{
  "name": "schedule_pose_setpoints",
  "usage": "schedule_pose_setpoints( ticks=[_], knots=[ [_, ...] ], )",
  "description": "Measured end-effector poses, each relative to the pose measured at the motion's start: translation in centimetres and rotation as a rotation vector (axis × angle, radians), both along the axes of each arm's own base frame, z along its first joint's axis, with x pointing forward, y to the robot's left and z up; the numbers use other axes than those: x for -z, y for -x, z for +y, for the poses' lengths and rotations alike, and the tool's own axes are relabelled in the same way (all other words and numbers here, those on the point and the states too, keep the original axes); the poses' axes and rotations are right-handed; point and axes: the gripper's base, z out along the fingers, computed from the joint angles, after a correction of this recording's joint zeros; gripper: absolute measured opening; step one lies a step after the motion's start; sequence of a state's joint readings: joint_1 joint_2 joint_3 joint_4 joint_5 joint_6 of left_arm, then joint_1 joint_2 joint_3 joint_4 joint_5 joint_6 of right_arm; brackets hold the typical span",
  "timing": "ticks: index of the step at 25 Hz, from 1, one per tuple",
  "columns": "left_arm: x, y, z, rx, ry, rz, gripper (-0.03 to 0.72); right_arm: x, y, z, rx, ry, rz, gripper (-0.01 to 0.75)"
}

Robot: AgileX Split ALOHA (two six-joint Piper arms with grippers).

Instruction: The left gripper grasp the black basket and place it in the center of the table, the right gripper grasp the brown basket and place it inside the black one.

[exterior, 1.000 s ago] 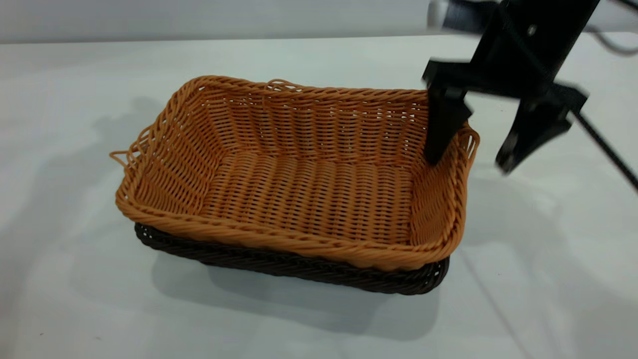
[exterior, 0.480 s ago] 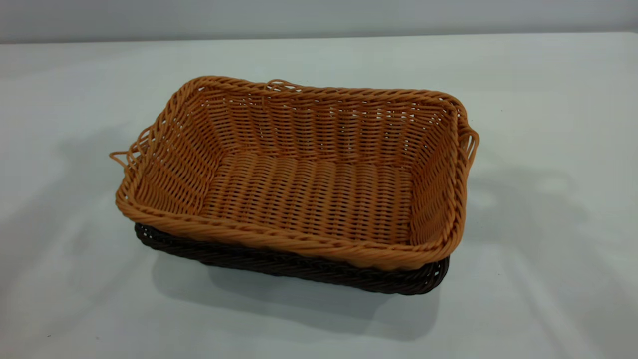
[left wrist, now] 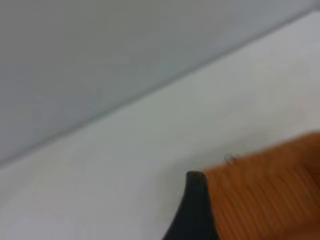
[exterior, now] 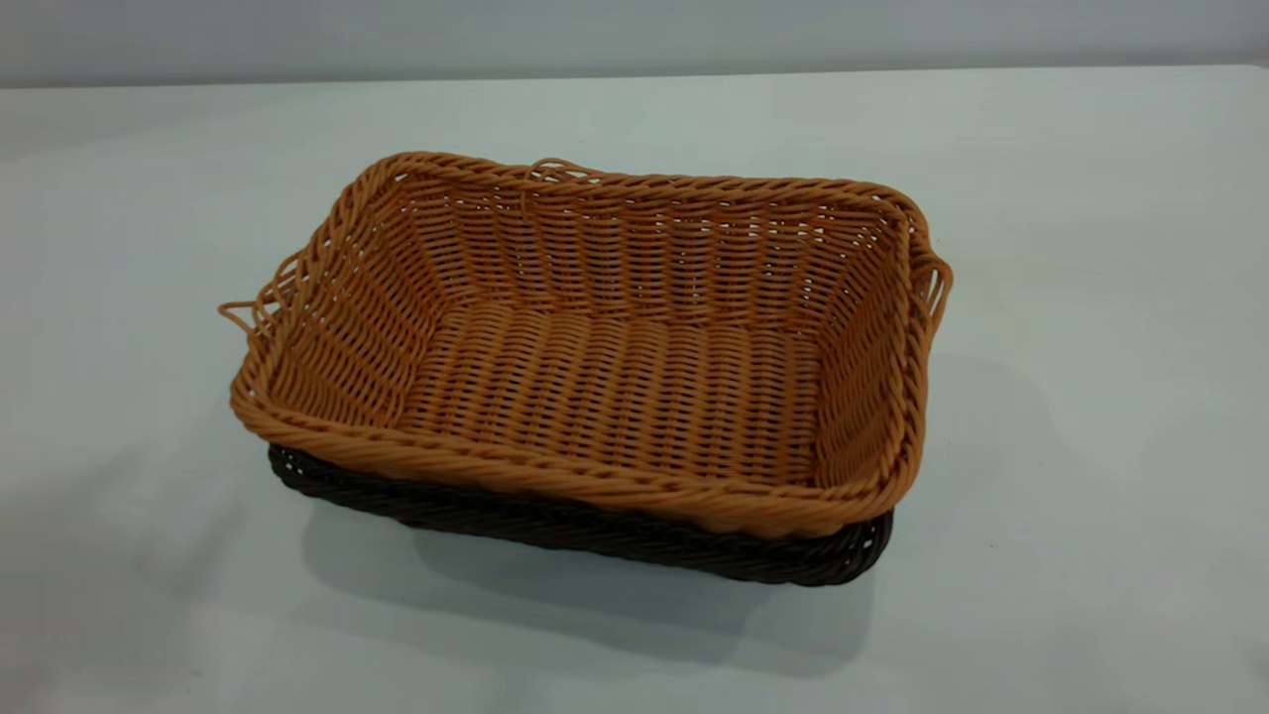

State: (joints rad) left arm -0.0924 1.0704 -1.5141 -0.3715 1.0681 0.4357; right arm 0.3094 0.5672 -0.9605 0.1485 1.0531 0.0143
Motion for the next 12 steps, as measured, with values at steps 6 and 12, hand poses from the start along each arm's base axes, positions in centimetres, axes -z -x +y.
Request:
schedule_pose_setpoints(
  ticks=[6, 12],
  knots=[
    [0.2, 5.0, 0.8, -0.069, 0.017, 0.043, 0.568, 4.2, 6.3, -2.0, -0.012, -0.009, -0.047, 0.586],
    [3.5, 9.3, 1.4, -0.103, 0.02, 0.058, 0.568, 9.0, 8.2, -2.5, -0.023, 0.01, -0.021, 0.586]
  ],
)
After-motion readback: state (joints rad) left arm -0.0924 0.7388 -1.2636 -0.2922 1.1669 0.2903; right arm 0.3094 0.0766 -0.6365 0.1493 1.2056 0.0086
